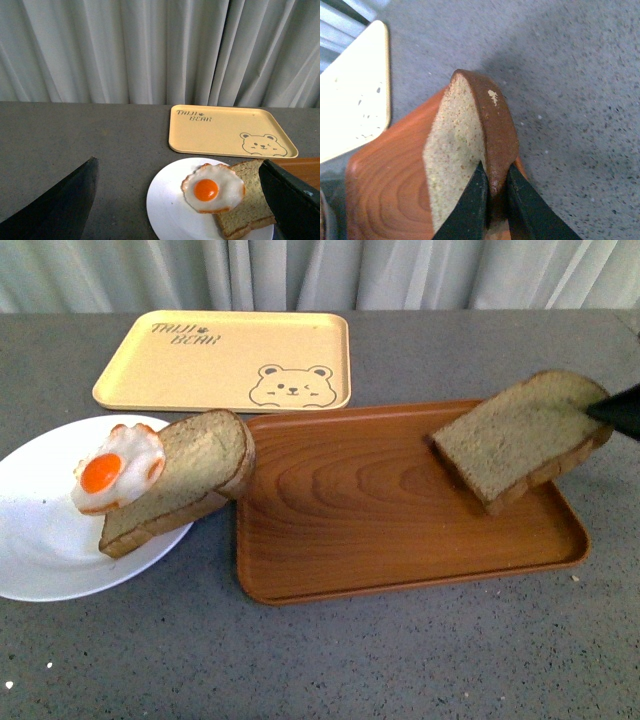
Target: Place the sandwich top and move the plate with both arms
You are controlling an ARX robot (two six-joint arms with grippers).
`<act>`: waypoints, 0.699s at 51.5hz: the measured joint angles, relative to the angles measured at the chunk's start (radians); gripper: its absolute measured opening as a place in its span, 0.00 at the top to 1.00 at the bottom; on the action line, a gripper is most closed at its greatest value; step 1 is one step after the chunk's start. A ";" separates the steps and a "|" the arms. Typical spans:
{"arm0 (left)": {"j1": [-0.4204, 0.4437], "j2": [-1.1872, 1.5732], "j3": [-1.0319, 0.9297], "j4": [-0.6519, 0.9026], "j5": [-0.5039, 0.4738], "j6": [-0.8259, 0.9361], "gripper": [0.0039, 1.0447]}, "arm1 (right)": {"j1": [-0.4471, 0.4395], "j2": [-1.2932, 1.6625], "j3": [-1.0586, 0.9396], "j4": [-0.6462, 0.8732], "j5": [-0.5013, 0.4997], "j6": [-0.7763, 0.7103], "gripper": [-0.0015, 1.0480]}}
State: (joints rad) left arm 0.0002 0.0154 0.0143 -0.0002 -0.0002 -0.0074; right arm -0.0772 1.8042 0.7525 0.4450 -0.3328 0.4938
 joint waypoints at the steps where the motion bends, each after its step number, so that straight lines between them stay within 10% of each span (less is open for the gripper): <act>1: 0.000 0.000 0.000 0.000 0.000 0.000 0.08 | 0.004 -0.011 0.001 0.000 -0.005 0.009 0.97; 36: 0.000 0.000 0.000 0.000 0.000 0.000 0.08 | 0.503 0.098 0.416 0.033 -0.004 0.248 0.98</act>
State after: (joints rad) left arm 0.0002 0.0154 0.0143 -0.0002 -0.0002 -0.0074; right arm 0.4255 1.9026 1.1687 0.4778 -0.3367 0.7418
